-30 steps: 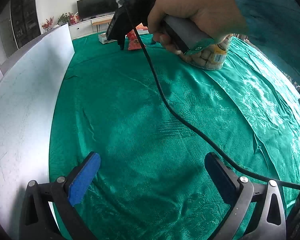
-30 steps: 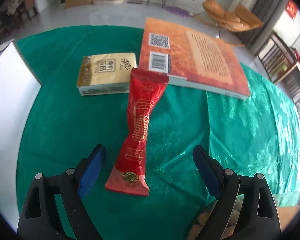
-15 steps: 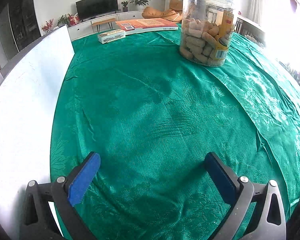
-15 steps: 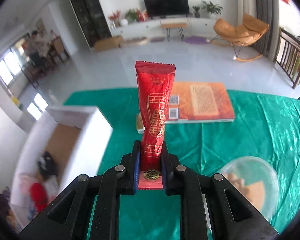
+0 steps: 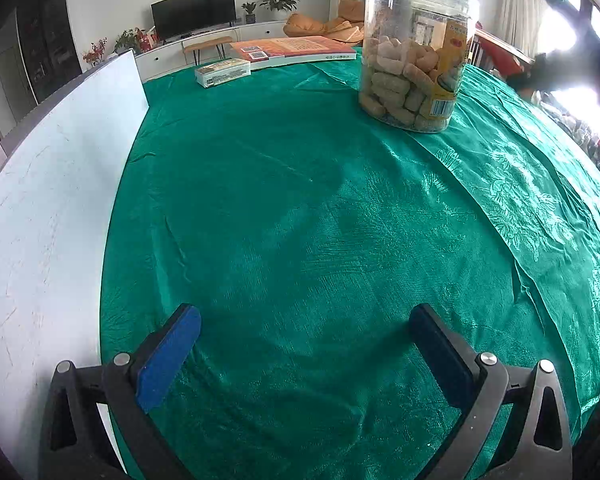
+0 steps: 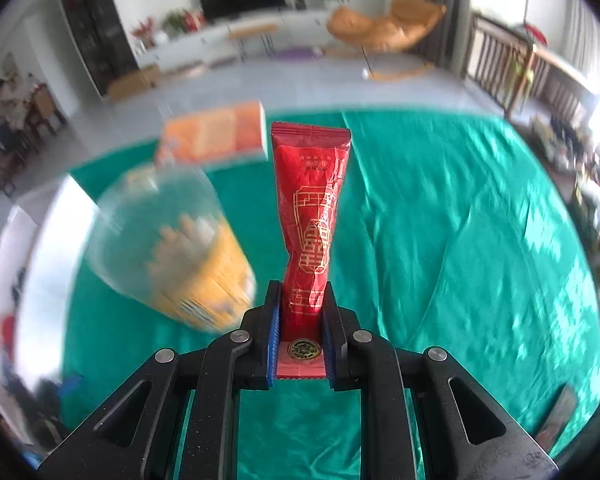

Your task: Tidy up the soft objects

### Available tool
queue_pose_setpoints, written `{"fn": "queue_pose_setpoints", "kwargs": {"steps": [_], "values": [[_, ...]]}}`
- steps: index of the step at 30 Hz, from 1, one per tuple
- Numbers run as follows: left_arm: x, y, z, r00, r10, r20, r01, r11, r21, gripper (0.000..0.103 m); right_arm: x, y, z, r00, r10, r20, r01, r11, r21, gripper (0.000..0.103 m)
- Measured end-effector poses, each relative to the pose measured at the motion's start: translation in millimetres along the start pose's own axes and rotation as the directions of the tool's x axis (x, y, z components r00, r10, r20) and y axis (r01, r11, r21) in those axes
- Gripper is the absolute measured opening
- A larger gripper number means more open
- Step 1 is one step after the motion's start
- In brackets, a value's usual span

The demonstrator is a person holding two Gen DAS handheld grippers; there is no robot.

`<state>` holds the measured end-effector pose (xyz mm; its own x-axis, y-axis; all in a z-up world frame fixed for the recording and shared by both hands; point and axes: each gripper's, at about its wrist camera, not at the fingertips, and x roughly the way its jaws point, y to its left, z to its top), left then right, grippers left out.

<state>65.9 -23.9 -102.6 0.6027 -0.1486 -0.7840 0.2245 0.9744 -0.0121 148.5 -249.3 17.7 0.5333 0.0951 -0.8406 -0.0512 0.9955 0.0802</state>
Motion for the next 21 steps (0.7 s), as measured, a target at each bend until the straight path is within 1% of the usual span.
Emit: {"fn": "queue_pose_setpoints", "kwargs": {"steps": [1,2,3,4,5,7,9,11,13,14,16,21], "values": [[0.0,-0.1,0.0,1.0,0.0,0.0,0.0,1.0,0.0,0.103,15.0,-5.6,-9.9,1.0,0.01,0.006,-0.01,1.0,0.011,0.021],[0.0,-0.1,0.0,1.0,0.0,0.0,0.0,1.0,0.0,0.103,25.2,-11.5,-19.8,1.0,0.014,0.016,-0.014,0.999,0.032,0.026],[0.0,-0.2,0.0,1.0,0.0,0.0,0.0,1.0,0.0,0.103,36.0,-16.7,-29.8,1.0,0.018,0.023,-0.02,0.997,0.07,0.036],[0.0,-0.3,0.1,1.0,0.0,0.0,0.0,1.0,0.0,0.103,41.4,-25.6,-39.0,0.999,0.025,0.023,-0.027,0.993,0.112,0.062],[0.1,-0.4,0.1,1.0,0.001,0.0,-0.001,1.0,0.0,0.103,43.9,-29.5,-48.4,0.999,0.034,0.034,-0.039,0.988,0.147,0.07],[0.1,-0.3,0.4,1.0,0.001,0.0,-0.001,1.0,0.0,0.103,43.4,-31.1,-65.5,0.998,0.021,0.059,-0.031,0.984,0.173,0.07],[0.1,-0.3,0.2,1.0,0.001,0.0,-0.001,1.0,0.001,0.103,37.8,-31.7,-83.4,0.996,-0.027,0.089,0.011,0.984,0.18,0.072],[0.0,-0.3,0.2,1.0,0.001,0.0,-0.001,1.0,0.001,0.103,32.3,-31.0,-97.5,0.987,-0.082,0.138,0.053,0.978,0.201,0.075],[0.0,-0.3,0.2,1.0,0.002,0.0,-0.002,1.0,0.001,0.103,31.9,-30.6,-107.1,0.979,-0.111,0.172,0.073,0.974,0.212,0.077],[-0.1,-0.2,0.2,1.0,0.002,0.0,-0.002,1.0,0.001,0.103,36.0,-34.6,-105.9,0.979,-0.123,0.165,0.086,0.973,0.216,0.081],[-0.3,-0.1,0.2,1.0,0.002,0.0,-0.002,1.0,0.001,0.103,38.6,-34.0,-105.8,0.98,-0.118,0.161,0.082,0.974,0.212,0.083],[-0.1,-0.3,0.2,1.0,0.002,0.0,-0.002,1.0,0.001,0.103,43.2,-33.6,-107.0,0.979,-0.14,0.149,0.109,0.975,0.195,0.083]]}}
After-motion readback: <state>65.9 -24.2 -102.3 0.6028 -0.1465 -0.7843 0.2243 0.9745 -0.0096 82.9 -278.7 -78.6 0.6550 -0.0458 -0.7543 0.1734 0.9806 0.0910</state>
